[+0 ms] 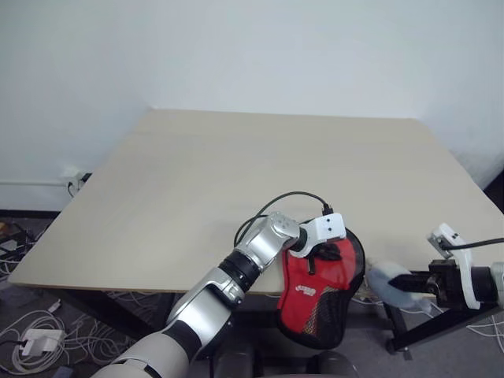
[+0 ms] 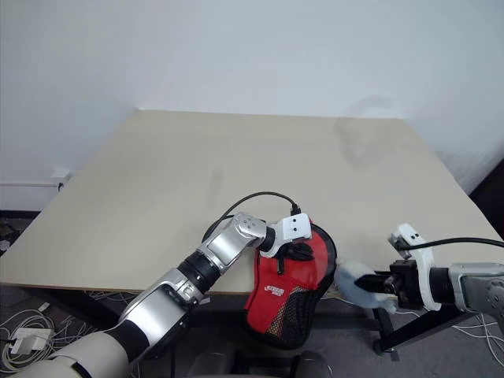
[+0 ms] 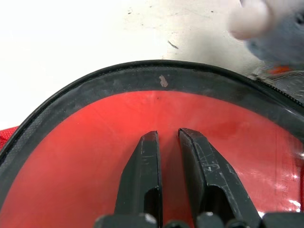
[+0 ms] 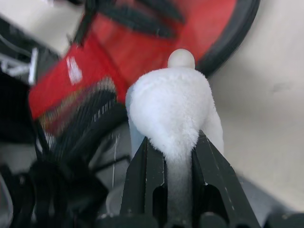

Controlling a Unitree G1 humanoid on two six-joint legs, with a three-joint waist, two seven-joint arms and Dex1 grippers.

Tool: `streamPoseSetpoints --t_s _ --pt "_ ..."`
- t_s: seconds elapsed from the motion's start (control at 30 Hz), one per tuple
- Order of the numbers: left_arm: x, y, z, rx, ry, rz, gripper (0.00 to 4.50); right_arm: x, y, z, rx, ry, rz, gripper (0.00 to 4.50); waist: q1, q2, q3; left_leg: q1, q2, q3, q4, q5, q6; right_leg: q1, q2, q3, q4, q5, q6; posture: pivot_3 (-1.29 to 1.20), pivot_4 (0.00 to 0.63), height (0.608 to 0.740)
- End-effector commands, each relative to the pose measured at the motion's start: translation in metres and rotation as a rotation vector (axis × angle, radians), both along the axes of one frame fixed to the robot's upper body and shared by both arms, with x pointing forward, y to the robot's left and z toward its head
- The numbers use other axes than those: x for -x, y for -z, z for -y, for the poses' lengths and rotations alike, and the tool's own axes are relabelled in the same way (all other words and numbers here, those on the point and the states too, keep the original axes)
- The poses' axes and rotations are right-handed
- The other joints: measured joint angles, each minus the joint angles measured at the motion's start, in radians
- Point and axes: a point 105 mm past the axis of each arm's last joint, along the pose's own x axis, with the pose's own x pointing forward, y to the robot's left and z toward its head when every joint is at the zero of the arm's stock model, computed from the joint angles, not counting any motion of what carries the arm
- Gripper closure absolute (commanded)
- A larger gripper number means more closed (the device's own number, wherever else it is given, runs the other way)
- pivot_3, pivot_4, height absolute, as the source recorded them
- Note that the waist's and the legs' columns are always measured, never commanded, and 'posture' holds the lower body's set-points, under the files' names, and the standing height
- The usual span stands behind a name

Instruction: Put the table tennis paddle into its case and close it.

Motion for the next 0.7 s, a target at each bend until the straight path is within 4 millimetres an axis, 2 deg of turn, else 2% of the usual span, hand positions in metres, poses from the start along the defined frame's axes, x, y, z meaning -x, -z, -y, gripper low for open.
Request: streamPoseSetpoints --t_s 0.03,0.2,0.37,0.7 --pt "0.011 0.045 -0.022 -0.179 -0.031 -0.085 3.79 0.007 -0.013 -0.016 -0.067 -0.094 0.047 4.36 0.001 0.0 0.0 0.0 0.0 0.0 0.0 0.0 0.0 0.0 0.0 0.0 -0.001 0.0 0.001 0.0 0.0 0.724" --pt "0.01 0.046 -0.023 -0.182 -0.033 -0.085 3.79 0.021 -0.015 -0.035 -0.127 -0.185 0.075 4.36 0.008 0.0 0.0 -0.001 0.0 0.0 -0.001 -0.002 0.003 0.001 0.002 0.0 -0.006 0.001 0.002 0.0 0.0 0.724" --pt "0.01 0.046 -0.023 -0.183 -0.036 -0.084 3.79 0.033 -0.016 -0.044 -0.143 -0.244 0.088 4.37 0.013 -0.001 0.0 -0.001 0.0 0.0 -0.001 -0.003 0.004 0.002 0.002 0.0 -0.008 0.001 0.003 0.0 0.0 0.724" --pt "0.011 0.046 -0.021 -0.181 -0.032 -0.084 3.79 0.056 -0.005 -0.032 -0.095 -0.277 0.056 4.38 0.015 -0.002 0.0 -0.001 0.0 0.0 -0.001 -0.004 0.004 0.002 0.002 0.0 -0.008 0.001 0.004 0.0 0.0 0.724"
